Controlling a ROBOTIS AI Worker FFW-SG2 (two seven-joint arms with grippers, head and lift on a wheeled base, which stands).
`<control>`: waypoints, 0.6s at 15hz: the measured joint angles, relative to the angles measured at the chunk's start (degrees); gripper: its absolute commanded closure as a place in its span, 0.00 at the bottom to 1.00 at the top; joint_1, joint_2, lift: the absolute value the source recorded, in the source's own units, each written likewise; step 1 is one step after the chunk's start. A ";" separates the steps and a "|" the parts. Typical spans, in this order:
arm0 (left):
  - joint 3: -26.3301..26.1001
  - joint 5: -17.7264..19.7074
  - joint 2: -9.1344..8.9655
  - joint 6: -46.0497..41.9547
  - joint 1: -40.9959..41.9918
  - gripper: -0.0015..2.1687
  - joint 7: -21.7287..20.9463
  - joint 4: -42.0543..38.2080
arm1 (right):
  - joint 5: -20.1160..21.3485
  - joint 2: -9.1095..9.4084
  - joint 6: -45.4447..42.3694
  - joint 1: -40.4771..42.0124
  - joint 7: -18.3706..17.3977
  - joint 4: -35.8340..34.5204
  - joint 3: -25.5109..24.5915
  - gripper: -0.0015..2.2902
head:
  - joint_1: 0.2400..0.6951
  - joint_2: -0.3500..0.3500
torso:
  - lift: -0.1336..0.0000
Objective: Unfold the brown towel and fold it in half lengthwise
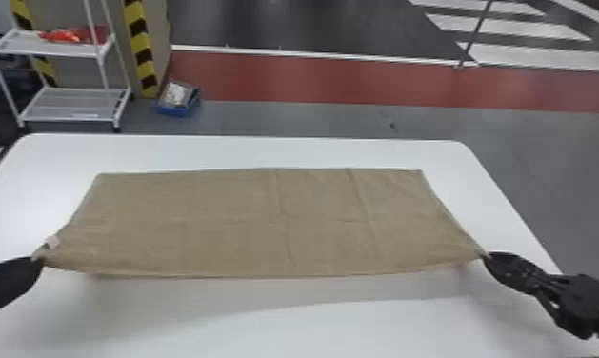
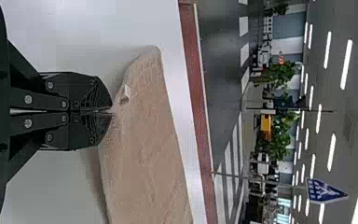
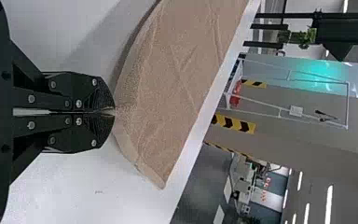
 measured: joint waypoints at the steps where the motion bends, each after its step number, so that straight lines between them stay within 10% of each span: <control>1: 0.55 -0.06 -0.15 3.53 0.12 0.62 0.99 -2.39 | -0.41 -0.01 2.06 0.10 0.90 -1.82 -1.04 0.49 | 1.00 0.28 | 0.07; 9: -2.18 -2.11 -0.84 16.55 -7.77 0.62 9.18 -8.42 | -1.39 1.55 19.67 -9.61 1.74 -8.10 -1.89 0.49 | 1.00 0.31 | 0.07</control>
